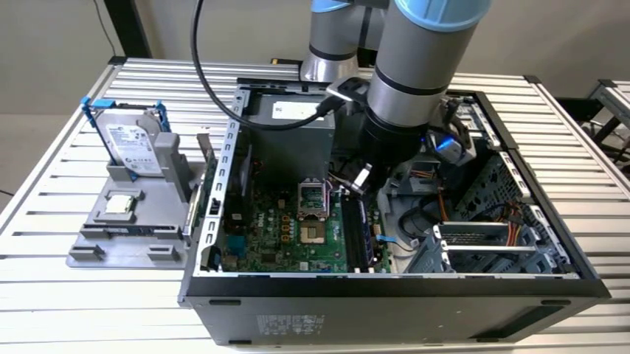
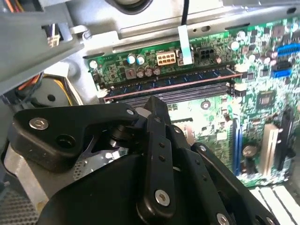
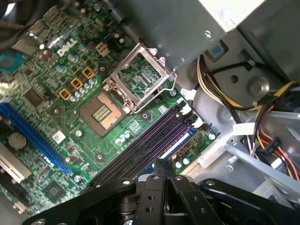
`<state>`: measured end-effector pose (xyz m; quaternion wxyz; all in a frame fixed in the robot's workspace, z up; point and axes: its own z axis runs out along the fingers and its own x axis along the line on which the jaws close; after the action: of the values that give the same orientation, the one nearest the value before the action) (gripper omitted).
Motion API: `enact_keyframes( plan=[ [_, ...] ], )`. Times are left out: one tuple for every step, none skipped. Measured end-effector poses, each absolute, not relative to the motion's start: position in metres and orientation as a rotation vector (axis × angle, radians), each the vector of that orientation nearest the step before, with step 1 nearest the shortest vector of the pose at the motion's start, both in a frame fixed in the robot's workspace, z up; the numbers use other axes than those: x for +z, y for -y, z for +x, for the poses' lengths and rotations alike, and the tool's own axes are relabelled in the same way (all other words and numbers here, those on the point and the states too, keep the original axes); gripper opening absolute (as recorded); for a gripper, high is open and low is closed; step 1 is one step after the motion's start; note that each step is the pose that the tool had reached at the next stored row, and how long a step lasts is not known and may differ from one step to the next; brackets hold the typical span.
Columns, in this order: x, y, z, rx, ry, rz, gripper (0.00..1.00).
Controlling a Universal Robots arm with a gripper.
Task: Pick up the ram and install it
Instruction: 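Press down the ram until it locks into place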
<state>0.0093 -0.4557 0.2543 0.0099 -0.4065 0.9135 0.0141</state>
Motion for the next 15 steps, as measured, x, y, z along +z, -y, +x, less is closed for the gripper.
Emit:
enact_keyframes(
  plan=[
    [0.2542, 0.4557, 0.0093, 0.044, -2.842, -1.292, 0.0],
    [0.2542, 0.4558, 0.0094, 0.044, -2.832, -1.315, 0.0],
    [0.2543, 0.4557, 0.0096, 0.045, -2.822, -1.335, 0.0],
    [0.2543, 0.4558, 0.0098, 0.045, -2.815, -1.351, 0.0],
    [0.2543, 0.4558, 0.0103, 0.045, -2.807, -1.368, 0.0],
    [0.2543, 0.4558, 0.0109, 0.045, -2.799, -1.383, 0.0],
    [0.2543, 0.4558, 0.0116, 0.045, -2.792, -1.398, 0.0],
    [0.2543, 0.4557, 0.0123, 0.045, -2.786, -1.411, 0.0],
    [0.2543, 0.4557, 0.0128, 0.046, -2.779, -1.425, 0.0],
    [0.2543, 0.4557, 0.0132, 0.046, -2.771, -1.441, 0.0],
    [0.2543, 0.4558, 0.0133, 0.046, -2.762, -1.459, 0.0],
    [0.2543, 0.4558, 0.0133, 0.046, -2.751, -1.479, 0.0],
    [0.2543, 0.4558, 0.0133, 0.046, -2.739, -1.501, 0.0],
    [0.2542, 0.4558, 0.0134, 0.045, -2.725, -1.524, 0.0],
    [0.2542, 0.4558, 0.0135, 0.044, -2.71, -1.547, 0.0]
  ],
)
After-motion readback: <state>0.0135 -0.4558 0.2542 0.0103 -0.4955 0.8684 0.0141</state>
